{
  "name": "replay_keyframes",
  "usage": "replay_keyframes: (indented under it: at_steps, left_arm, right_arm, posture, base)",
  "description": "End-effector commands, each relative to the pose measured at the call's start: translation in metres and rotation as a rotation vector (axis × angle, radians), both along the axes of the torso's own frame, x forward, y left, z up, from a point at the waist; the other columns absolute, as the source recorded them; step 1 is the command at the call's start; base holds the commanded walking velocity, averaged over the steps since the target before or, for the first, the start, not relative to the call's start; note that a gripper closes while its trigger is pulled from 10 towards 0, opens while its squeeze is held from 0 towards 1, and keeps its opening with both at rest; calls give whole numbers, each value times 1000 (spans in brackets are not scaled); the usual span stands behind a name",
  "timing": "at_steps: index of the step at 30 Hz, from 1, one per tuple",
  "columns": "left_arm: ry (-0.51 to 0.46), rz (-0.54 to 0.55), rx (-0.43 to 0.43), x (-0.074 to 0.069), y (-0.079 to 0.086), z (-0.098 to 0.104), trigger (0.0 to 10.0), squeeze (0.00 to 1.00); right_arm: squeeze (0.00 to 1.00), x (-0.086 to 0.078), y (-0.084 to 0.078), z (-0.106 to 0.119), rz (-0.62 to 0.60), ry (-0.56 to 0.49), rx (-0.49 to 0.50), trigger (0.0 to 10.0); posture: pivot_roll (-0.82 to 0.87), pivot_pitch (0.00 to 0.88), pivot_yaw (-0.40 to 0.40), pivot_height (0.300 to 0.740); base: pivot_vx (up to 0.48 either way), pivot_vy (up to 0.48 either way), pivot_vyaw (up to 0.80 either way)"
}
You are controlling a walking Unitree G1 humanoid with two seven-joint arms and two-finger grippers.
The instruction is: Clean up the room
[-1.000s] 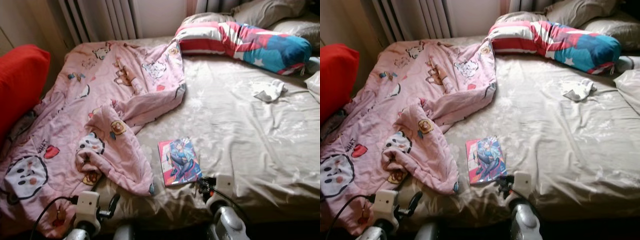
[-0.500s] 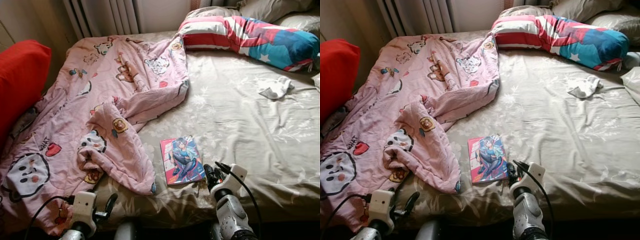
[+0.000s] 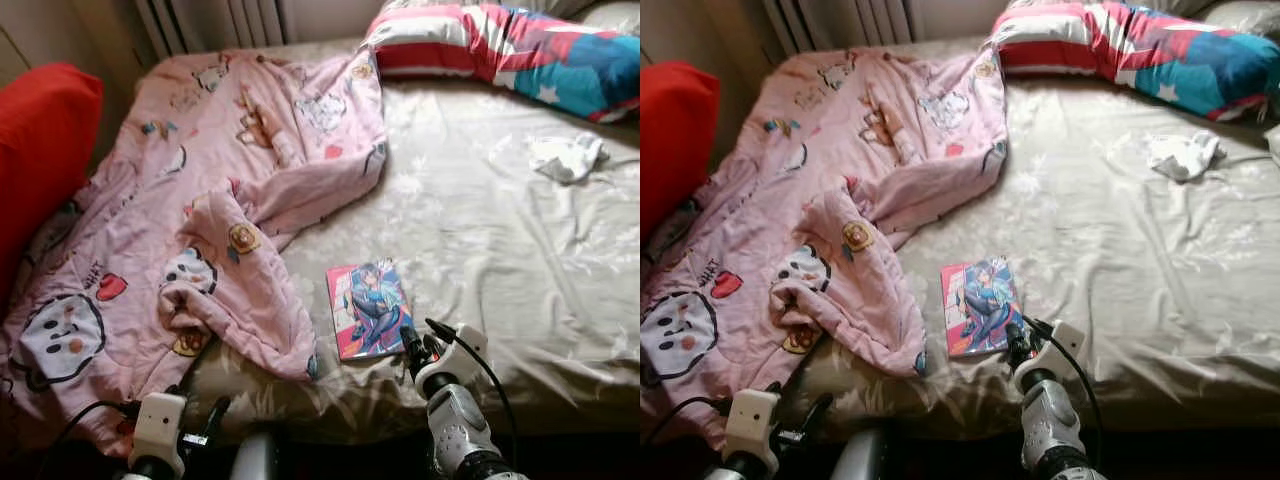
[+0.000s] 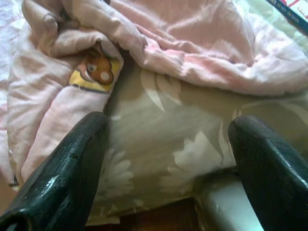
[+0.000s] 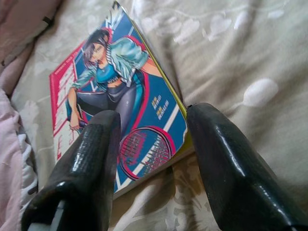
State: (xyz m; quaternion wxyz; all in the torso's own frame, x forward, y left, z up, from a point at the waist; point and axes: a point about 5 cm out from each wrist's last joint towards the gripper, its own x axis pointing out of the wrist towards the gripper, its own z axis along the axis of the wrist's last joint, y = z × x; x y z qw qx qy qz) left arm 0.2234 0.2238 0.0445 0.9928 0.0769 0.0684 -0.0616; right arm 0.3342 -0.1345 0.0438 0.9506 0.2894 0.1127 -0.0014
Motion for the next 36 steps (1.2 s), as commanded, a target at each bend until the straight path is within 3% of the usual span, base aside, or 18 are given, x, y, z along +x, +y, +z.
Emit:
replay_keyframes:
  at_steps: [1, 18, 26, 31, 36]
  left_arm:
    - [40, 9, 17, -9, 6, -4, 10000, 0]
    - [88, 28, 31, -33, 5, -2, 10000, 0]
    - [95, 20, 44, -37, 3, 1, 10000, 0]
    - [102, 20, 48, -39, 3, 1, 10000, 0]
    - [111, 23, 54, -41, 4, 2, 10000, 0]
  right_arm:
    - [0, -3, 6, -5, -1, 27, 31, 10000]
    - [0, -9, 8, -12, -14, 40, 82, 10000]
    - [0, -8, 14, -12, -40, 43, 260, 10000]
    - [0, -8, 14, -12, -40, 44, 282, 10000]
    - [0, -6, 18, -9, -29, 34, 369, 10000]
  posture:
    - [173, 358, 119, 585]
    - [206, 420, 118, 585]
    - [223, 429, 123, 585]
    - [227, 431, 124, 585]
    - [233, 433, 124, 585]
  base:
    - [0, 0, 0]
    - [0, 0, 0]
    - [0, 0, 0]
    - [0, 0, 0]
    - [0, 0, 0]
